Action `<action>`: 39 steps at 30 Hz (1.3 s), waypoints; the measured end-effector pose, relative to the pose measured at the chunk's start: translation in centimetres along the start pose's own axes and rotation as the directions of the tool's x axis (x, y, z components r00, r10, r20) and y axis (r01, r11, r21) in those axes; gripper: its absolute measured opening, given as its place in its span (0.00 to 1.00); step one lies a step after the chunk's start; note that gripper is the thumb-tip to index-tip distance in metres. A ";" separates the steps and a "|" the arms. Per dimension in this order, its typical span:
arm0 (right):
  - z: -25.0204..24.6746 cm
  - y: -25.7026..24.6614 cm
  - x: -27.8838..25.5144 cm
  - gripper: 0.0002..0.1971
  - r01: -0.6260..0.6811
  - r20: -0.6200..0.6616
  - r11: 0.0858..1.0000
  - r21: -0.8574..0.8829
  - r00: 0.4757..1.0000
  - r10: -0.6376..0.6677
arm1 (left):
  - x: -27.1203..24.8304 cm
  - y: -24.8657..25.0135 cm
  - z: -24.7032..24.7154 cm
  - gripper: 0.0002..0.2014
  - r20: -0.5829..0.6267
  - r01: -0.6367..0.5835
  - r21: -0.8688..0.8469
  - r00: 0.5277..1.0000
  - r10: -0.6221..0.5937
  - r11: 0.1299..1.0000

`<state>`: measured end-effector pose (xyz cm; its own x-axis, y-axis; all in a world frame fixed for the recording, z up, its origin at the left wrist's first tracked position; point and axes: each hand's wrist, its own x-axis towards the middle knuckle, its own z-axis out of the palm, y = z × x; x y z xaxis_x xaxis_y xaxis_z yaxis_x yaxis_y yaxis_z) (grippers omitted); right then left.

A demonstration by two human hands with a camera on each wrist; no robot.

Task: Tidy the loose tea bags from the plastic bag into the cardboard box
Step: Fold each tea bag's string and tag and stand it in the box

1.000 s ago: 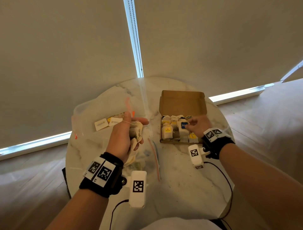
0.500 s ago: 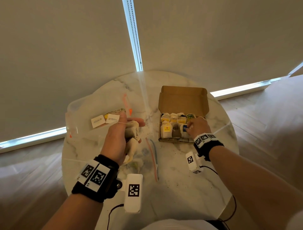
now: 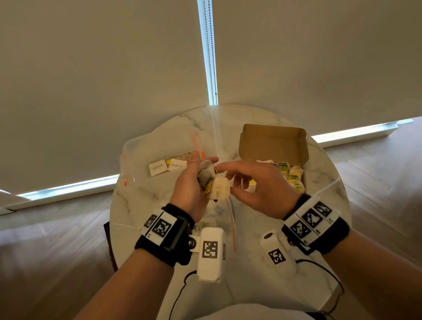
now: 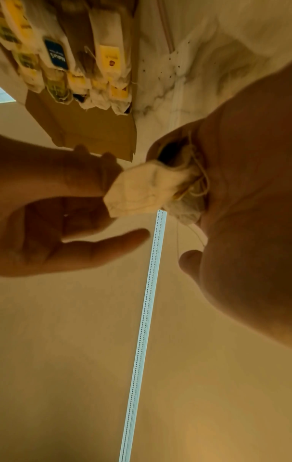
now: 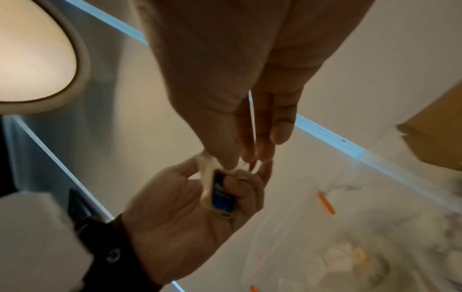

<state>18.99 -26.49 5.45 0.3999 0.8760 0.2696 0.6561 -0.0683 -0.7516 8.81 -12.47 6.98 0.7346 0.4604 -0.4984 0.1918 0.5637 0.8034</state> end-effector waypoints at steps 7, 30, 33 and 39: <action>0.8 -1.6 0.1 0.15 -0.068 -0.079 0.994 0.081 0.994 0.074 | -0.6 0.1 0.2 0.25 0.022 -0.010 -0.005 1.000 0.010 1.000; -4.3 -2.7 0.4 0.11 -0.273 -0.050 0.932 0.240 0.955 0.292 | -1.1 0.5 -0.9 0.05 0.029 -0.337 0.344 0.937 0.348 0.877; -4.5 -3.4 0.9 0.18 -0.300 0.060 0.938 0.173 0.954 0.294 | -1.6 1.2 -0.7 0.03 0.223 -0.475 0.484 0.879 0.421 0.735; -4.6 -4.1 1.6 0.27 -0.334 0.113 0.931 0.151 0.941 0.319 | -1.7 1.7 -0.6 0.02 0.334 -0.541 0.572 0.840 0.427 0.616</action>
<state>19.91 -26.99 11.79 0.5136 0.8563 -0.0540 0.3804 -0.2837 -0.8802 7.52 -11.91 9.00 0.9165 0.3986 0.0333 0.0933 -0.2940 0.9512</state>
